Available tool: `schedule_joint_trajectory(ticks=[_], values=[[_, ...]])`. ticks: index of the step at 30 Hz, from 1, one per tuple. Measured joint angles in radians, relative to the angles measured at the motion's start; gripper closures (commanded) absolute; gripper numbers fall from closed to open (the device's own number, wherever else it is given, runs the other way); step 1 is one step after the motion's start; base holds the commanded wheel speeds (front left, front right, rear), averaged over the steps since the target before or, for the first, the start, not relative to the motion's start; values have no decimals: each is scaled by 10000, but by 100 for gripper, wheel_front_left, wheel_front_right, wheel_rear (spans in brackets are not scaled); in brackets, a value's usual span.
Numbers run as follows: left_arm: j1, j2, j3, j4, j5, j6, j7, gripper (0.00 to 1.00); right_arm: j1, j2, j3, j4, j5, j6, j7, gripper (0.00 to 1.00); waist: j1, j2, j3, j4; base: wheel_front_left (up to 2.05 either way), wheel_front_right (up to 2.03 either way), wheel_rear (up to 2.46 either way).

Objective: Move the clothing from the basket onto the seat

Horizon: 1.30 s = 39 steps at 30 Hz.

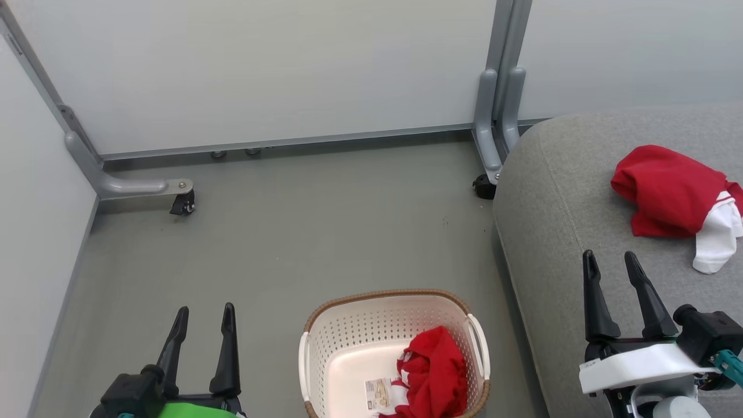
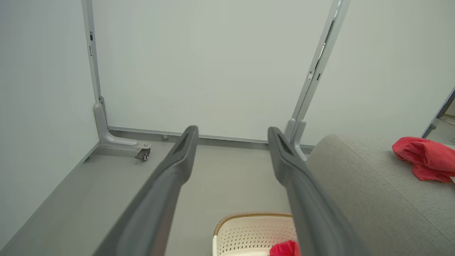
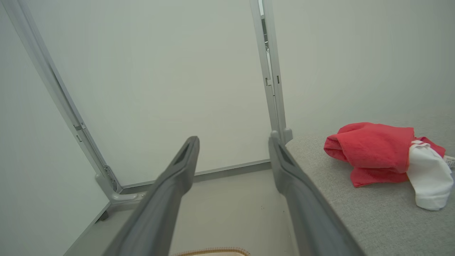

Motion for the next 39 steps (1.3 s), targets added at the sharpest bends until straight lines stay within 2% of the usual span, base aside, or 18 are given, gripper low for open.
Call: schedule_joint_trajectory(ticks=[26,39], values=[[31,0,-15,320,17,0,0,0,-35,84,8,98,12,0,0,0,0,0,-29,-9,0,0,0],[-363,0,-656,430,-46,0,0,0,-544,-238,-142,-405,-355,0,0,0,1,0,845,-214,0,0,0]])
